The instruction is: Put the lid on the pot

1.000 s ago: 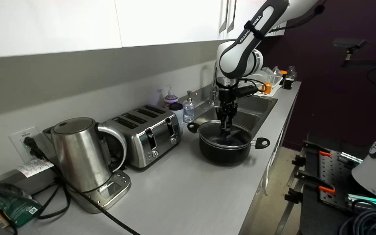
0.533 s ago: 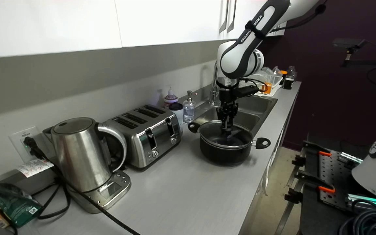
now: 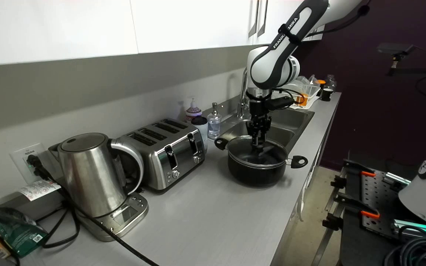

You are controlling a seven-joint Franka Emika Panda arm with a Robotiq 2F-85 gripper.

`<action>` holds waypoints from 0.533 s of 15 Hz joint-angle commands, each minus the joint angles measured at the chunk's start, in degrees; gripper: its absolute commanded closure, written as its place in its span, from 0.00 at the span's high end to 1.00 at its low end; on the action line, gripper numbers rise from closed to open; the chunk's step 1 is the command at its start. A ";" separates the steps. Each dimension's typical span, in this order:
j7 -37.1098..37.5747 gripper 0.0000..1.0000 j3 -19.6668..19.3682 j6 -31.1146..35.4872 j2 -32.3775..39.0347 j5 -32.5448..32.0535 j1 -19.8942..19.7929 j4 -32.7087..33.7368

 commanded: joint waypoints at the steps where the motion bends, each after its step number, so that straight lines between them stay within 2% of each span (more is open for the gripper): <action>1: 2.36 0.26 -1.08 -0.52 -1.75 -1.99 0.16 -0.88; 4: 2.55 0.26 -1.32 -0.79 -1.59 -2.26 0.22 -0.69; 5: 2.48 0.42 -1.29 -0.87 -1.62 -2.22 0.18 -0.70; 6: 2.31 0.76 -1.20 -1.06 -1.67 -2.10 0.11 -0.65; 7: 2.37 0.77 -1.23 -1.02 -1.67 -2.25 0.20 -0.64; 8: 2.52 0.84 -1.24 -1.14 -1.71 -2.31 0.26 -0.56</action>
